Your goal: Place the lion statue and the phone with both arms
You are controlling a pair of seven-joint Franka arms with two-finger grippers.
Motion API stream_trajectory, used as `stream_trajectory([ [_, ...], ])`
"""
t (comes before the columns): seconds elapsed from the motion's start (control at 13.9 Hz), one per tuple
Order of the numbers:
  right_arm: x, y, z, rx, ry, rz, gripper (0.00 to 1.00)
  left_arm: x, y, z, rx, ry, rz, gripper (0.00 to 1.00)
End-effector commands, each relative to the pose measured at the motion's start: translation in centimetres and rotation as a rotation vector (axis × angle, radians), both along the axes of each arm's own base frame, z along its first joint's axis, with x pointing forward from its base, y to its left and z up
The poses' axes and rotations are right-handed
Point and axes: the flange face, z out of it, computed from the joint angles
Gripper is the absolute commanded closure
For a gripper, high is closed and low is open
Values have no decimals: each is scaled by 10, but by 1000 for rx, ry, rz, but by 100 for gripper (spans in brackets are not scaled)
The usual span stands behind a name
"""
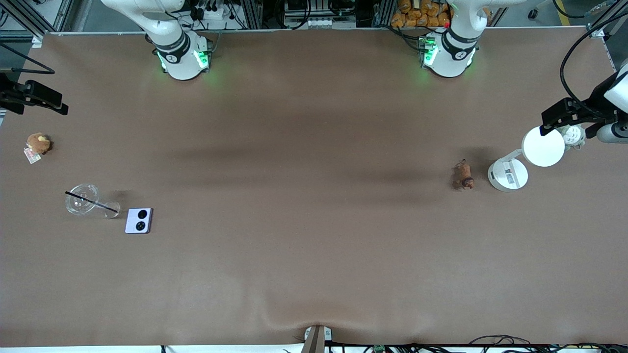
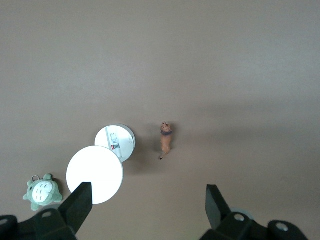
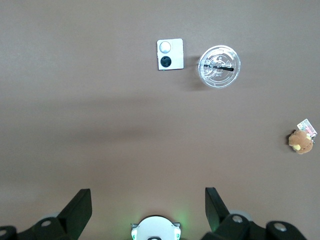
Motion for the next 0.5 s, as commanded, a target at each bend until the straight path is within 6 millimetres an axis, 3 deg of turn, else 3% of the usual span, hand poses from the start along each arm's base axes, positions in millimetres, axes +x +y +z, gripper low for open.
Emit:
stream_trajectory([
  [0.0, 1, 3, 4, 4, -5, -6, 0, 1, 2, 0, 6, 13, -7, 0],
  [0.43, 5, -5, 4, 57, -38, -25, 0, 2, 0, -2, 5, 18, -7, 0],
])
